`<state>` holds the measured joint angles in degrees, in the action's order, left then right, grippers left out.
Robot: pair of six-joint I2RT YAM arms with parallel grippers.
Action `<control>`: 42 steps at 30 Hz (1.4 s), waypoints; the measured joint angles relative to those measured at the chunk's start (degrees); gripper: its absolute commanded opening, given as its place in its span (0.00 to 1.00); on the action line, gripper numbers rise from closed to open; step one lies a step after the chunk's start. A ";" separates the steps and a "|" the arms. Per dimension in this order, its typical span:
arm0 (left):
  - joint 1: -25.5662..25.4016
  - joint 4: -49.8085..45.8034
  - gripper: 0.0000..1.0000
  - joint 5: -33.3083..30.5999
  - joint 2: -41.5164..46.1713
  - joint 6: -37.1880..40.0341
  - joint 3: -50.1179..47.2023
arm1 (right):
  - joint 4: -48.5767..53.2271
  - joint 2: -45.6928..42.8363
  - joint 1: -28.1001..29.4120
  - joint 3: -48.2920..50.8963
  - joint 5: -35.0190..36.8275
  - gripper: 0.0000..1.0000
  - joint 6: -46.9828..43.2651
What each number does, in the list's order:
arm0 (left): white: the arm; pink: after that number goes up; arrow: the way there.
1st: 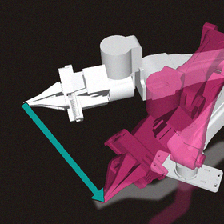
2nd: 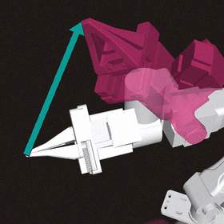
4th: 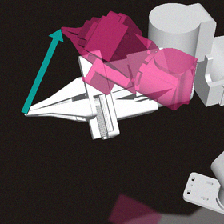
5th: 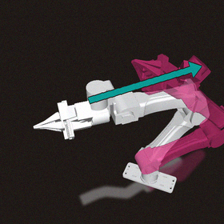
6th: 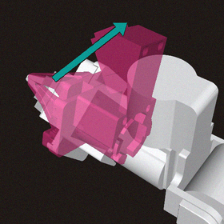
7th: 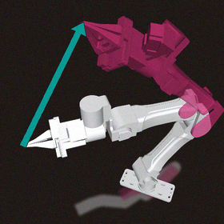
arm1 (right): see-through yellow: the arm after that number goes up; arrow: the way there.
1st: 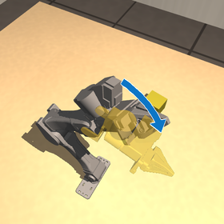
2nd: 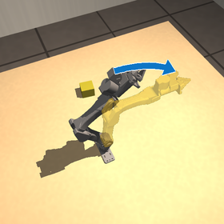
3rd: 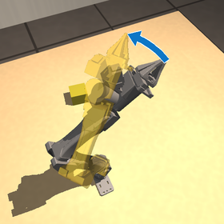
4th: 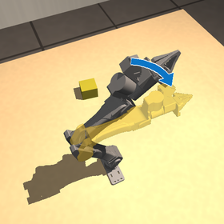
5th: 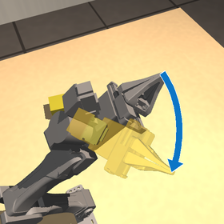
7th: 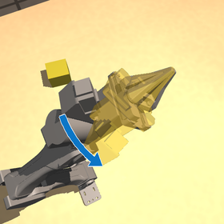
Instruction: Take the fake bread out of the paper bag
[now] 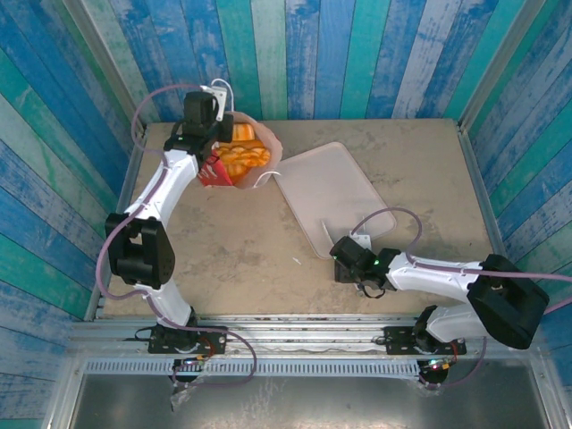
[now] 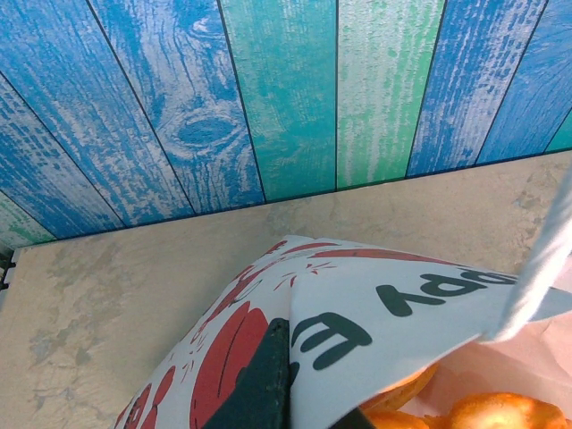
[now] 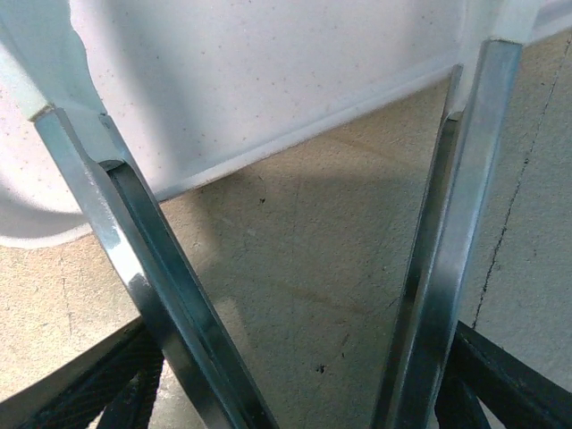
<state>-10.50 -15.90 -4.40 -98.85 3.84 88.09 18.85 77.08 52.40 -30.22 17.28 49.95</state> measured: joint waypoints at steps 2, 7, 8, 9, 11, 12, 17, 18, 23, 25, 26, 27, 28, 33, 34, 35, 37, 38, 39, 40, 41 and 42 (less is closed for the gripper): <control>0.00 0.00 0.06 0.04 0.00 0.00 0.00 | 0.13 0.04 0.17 0.02 0.31 0.78 0.39; 0.00 0.00 0.05 0.04 0.00 -0.02 0.00 | 0.61 0.98 1.36 -0.52 1.81 0.77 1.99; 0.00 0.00 0.06 0.04 0.00 -0.02 0.00 | 0.85 1.38 1.66 -0.74 2.25 0.77 2.29; 0.00 0.00 0.06 0.04 0.00 -0.02 0.00 | 1.18 1.81 1.97 -1.03 2.73 0.75 2.64; 0.00 0.00 0.06 0.04 0.00 -0.02 0.00 | 1.79 2.54 2.43 -1.46 3.52 0.70 3.28; 0.00 0.00 0.06 0.04 0.00 -0.02 0.00 | 2.16 2.62 2.60 -1.64 3.56 0.68 3.76; 0.00 0.00 0.06 0.04 0.00 -0.02 0.00 | 2.95 2.23 3.08 -1.57 3.50 0.63 4.81; 0.00 0.00 0.06 0.04 0.00 -0.02 0.00 | 2.99 2.12 3.08 -1.51 3.50 0.61 4.85; 0.00 0.02 0.06 0.04 0.00 -0.20 0.00 | 3.58 2.10 3.15 -1.64 3.34 0.49 5.25; 0.00 0.02 0.06 0.04 0.00 -0.31 0.00 | 3.67 2.25 3.34 -1.79 3.26 0.41 5.49; 0.00 0.02 0.06 0.04 0.00 -0.44 0.00 | 3.65 2.34 3.45 -1.88 3.17 0.37 5.57; 0.00 0.00 0.06 0.04 0.00 -0.57 0.00 | 3.65 2.38 3.54 -1.97 3.06 0.32 5.60; 0.00 0.02 0.06 0.04 0.00 -0.66 0.00 | 3.65 2.38 3.61 -1.99 2.95 0.29 5.55; 0.00 0.09 0.06 0.02 0.00 -0.94 -0.13 | 4.83 0.61 3.91 -2.14 1.64 0.21 4.81; 0.00 0.17 0.06 0.02 0.02 -1.03 -0.22 | 5.68 -0.11 4.04 -2.01 1.09 0.22 4.37; 0.00 0.42 0.06 0.02 0.02 -1.11 -0.37 | 6.88 -1.14 4.11 -1.77 0.50 0.22 3.93; 0.00 0.79 0.06 0.04 0.13 -1.44 -0.72 | 9.18 -3.56 4.17 -1.68 -0.02 0.22 3.06; 0.00 1.01 0.06 0.09 0.37 -1.73 -1.11 | 10.51 -5.18 4.20 -1.70 -0.24 0.22 2.60; 0.00 1.16 0.06 0.22 0.79 -2.08 -1.68 | 11.69 -6.97 4.20 -1.75 -0.28 0.23 1.90; 0.00 1.31 0.06 0.42 1.27 -2.36 -2.23 | 12.48 -8.44 4.20 -1.86 -0.31 0.24 1.22; 0.00 1.36 0.06 0.55 1.79 -2.64 -2.78 | 13.33 -9.97 4.13 -2.27 -0.26 0.26 0.39; 0.00 1.31 0.06 0.66 2.36 -2.99 -3.30 | 13.92 -11.30 4.02 -2.89 -0.17 0.27 -0.63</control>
<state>-10.50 -14.59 -3.75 -96.49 0.84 84.79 32.77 65.78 56.42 -33.10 17.10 49.32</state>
